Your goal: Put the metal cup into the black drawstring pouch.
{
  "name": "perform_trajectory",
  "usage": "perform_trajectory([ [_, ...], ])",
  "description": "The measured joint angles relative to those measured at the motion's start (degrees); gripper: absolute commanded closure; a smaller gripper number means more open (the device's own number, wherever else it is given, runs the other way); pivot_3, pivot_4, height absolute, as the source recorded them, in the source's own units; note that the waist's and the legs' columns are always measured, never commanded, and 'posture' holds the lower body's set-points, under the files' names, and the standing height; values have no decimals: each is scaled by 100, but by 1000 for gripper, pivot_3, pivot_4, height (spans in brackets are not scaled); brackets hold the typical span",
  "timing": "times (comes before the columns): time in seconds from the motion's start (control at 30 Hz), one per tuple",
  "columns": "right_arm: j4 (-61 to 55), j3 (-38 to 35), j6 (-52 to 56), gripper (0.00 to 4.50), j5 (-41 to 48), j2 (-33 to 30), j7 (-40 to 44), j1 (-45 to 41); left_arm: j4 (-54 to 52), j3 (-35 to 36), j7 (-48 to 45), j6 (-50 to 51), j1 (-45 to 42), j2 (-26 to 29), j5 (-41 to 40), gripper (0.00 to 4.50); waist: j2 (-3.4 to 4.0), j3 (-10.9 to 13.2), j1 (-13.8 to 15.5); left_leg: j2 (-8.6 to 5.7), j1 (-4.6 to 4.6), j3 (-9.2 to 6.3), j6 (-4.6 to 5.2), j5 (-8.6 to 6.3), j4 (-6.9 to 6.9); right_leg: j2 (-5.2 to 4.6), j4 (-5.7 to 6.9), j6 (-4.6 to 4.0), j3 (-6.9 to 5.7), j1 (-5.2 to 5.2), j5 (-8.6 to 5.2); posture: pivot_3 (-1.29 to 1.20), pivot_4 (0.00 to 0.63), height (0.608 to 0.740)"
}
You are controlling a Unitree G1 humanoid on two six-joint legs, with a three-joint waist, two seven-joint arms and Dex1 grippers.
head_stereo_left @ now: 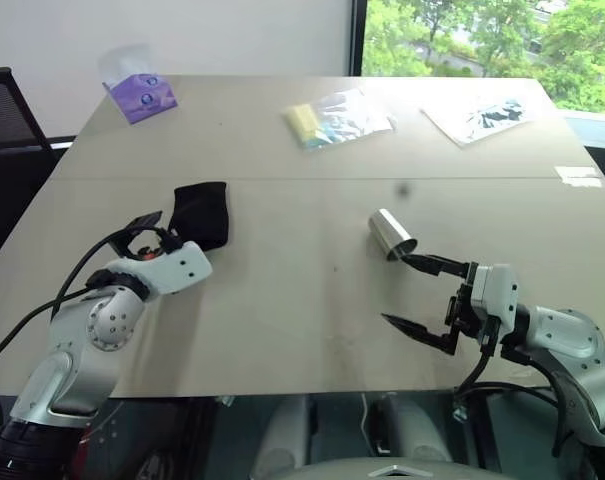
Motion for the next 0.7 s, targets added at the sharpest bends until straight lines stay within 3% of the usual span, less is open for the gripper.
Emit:
perform_trajectory([
  [0.17, -5, 4, -11, 70, -108, 44, -110, -13, 536, -274, -28, -243, -564, -6, 95, 0, -1, 0, 19, -1, -1, -2, 0, 0, 3, 1, 2, 1, -4, 1, 0, 0, 150, 740],
  [0.27, -6, 4, -10, 0, -141, 46, -157, -25, 820, -471, -123, -407, -895, -45, 91, 601, -1, 0, 8, -2, -1, 2, 0, 0, 3, 1, 3, 1, -7, 1, 1, 0, 150, 740],
  [0.57, -8, 10, 57, 0, -262, 190, -525, -159, 1060, -722, -702, -440, -1480, -283, -106, 4474, -2, 0, -7, -2, -2, 3, 0, 0, 5, 4, 9, 1, -19, -4, 1, 0, 150, 740],
  [0.7, -8, 8, 314, 0, -389, 266, -905, -302, 960, -669, -1545, 262, -1661, -628, -867, 4474, -1, 0, -9, -3, -3, 4, 0, 1, 9, 7, 11, 2, -21, -4, 1, 0, 150, 740],
])
